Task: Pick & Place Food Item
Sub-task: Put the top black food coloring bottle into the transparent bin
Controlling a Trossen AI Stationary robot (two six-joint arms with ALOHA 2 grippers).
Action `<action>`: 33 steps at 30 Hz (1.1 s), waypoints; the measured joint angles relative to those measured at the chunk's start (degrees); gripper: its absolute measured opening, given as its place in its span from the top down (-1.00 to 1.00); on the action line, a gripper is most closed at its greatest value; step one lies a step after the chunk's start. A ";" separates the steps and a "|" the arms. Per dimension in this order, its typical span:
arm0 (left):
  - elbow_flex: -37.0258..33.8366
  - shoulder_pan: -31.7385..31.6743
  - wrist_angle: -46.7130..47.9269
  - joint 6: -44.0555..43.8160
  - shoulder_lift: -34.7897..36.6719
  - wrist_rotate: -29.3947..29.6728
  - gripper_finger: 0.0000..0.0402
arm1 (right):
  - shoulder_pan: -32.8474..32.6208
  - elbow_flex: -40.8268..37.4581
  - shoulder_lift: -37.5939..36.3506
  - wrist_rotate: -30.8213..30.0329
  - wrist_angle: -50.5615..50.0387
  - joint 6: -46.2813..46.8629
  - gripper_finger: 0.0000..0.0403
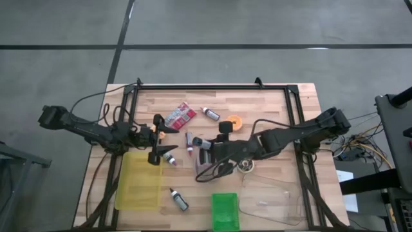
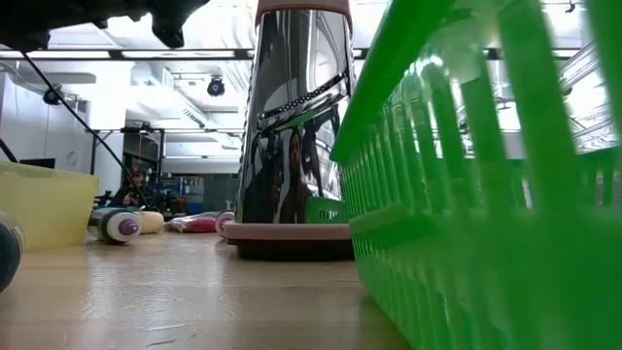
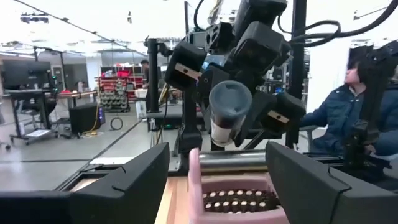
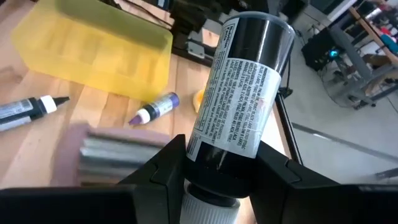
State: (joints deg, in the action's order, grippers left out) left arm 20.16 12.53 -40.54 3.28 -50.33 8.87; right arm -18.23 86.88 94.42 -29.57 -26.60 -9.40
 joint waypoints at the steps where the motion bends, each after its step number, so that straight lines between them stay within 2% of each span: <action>1: 0.79 0.00 -0.14 0.30 -0.55 -0.12 -0.35 | -0.06 1.20 0.55 0.02 -0.89 -0.36 0.40; 12: 9.17 -0.06 2.01 2.30 -8.36 -0.19 -0.35 | -0.03 10.16 2.42 -0.46 -14.51 0.35 0.40; 19: 20.84 -0.15 17.55 2.48 -15.27 2.93 -0.35 | -0.03 11.57 2.07 -0.89 -22.96 3.20 0.40; 25: 32.63 -0.15 34.86 3.61 -19.96 4.57 -0.35 | -0.12 13.54 1.38 -3.40 -36.20 8.70 0.40; 29: 37.54 -0.15 39.67 3.61 -22.67 5.26 -0.35 | -0.16 15.60 1.19 -2.20 -47.30 13.61 0.40; 33: 39.41 -0.15 40.59 3.53 -25.28 5.23 -0.35 | -0.30 16.20 1.19 2.31 -54.37 16.14 0.40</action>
State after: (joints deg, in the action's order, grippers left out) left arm 59.58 12.38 0.05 6.82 -75.60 14.11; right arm -18.54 103.09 95.61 -27.26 -80.97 6.75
